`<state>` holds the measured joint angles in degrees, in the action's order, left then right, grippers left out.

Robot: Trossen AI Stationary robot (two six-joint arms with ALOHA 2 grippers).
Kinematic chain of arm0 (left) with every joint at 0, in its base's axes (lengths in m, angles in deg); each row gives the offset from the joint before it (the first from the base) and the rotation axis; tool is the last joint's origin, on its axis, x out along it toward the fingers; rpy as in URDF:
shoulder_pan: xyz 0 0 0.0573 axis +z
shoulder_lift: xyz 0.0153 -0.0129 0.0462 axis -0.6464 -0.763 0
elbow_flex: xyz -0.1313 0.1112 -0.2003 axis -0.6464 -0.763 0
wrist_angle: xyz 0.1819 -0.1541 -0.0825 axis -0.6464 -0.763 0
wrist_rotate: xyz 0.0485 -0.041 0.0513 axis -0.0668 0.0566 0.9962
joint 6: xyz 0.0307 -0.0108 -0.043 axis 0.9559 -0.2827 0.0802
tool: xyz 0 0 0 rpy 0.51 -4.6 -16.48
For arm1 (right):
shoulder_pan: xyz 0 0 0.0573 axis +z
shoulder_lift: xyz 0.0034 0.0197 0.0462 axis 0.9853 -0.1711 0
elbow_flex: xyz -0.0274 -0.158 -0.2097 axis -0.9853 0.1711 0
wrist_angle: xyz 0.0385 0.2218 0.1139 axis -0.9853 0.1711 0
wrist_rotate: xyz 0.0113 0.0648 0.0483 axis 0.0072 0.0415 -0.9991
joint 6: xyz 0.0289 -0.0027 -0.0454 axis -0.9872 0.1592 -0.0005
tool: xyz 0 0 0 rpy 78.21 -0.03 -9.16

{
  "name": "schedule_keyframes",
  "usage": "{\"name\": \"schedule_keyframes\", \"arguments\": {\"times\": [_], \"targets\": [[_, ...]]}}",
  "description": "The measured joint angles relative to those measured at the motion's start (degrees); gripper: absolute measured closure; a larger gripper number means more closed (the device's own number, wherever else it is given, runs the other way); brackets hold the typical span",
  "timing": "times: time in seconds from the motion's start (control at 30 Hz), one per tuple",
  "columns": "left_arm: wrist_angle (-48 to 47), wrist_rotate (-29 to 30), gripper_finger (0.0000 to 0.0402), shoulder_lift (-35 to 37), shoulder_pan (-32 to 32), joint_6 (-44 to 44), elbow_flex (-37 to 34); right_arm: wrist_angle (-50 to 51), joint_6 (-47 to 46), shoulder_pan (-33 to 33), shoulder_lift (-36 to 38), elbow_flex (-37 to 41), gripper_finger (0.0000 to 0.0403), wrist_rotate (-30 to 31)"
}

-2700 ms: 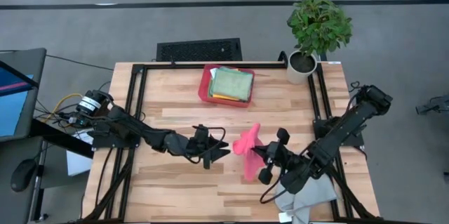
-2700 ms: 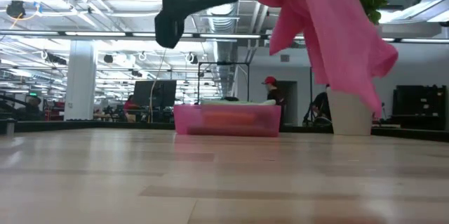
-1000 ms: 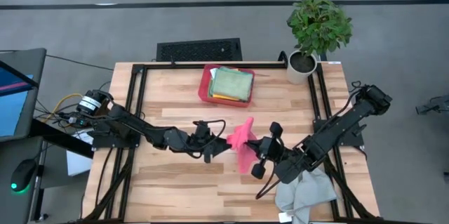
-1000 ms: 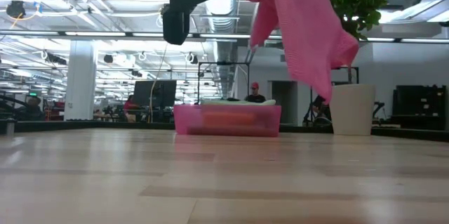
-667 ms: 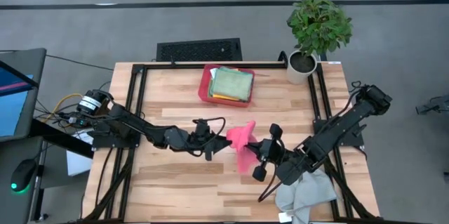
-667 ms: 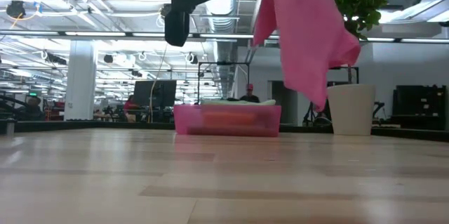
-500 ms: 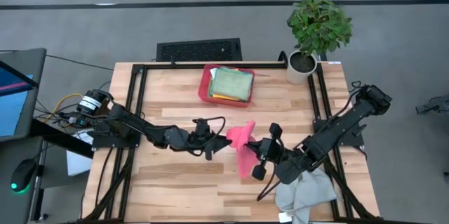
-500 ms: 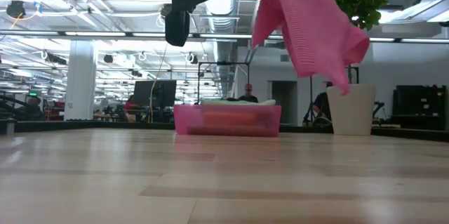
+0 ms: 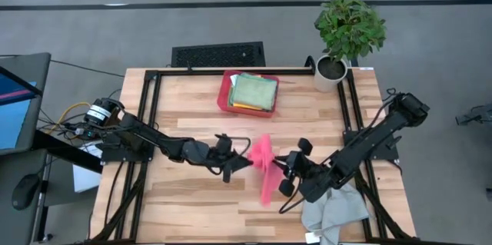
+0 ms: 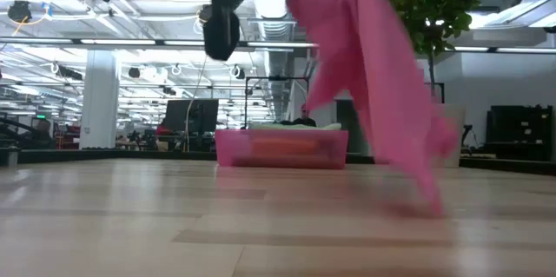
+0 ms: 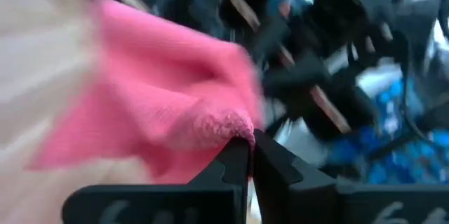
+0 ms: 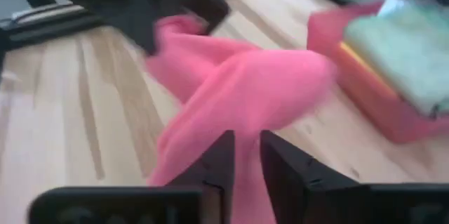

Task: Fold microfiber towels
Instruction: Fold the pink microfiber cloth

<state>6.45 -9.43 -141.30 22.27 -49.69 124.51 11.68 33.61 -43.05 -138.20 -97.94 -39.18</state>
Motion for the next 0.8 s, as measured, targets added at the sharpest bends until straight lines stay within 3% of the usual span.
{"name": "schedule_keyframes", "arguments": {"times": [0.2, 0.4, 0.63, 0.8], "targets": [[-13.14, -8.67, 0.0401, -0.07, -0.68, -0.35, 0.0, -2.18, -2.8, 0.0, -0.02, 5.9, 0.0248, -0.59], [-18.97, -16.24, 0.0401, -0.07, -2.68, 0.45, 0.0, -4.76, 2.9, -2.08, 0.0, 6.39, 0.0194, -0.89], [-23.69, -11.27, 0.0401, -0.07, -7.7, -0.09, 0.0, -10.21, 12.4, -10.59, -2.99, 6.51, 0.018, -7.64], [-25.51, -7.33, 0.0401, -0.04, -11.43, -0.13, 0.06, -23.21, 21.82, -17.41, -11.45, 5.71, 0.0179, -22.37]]}}
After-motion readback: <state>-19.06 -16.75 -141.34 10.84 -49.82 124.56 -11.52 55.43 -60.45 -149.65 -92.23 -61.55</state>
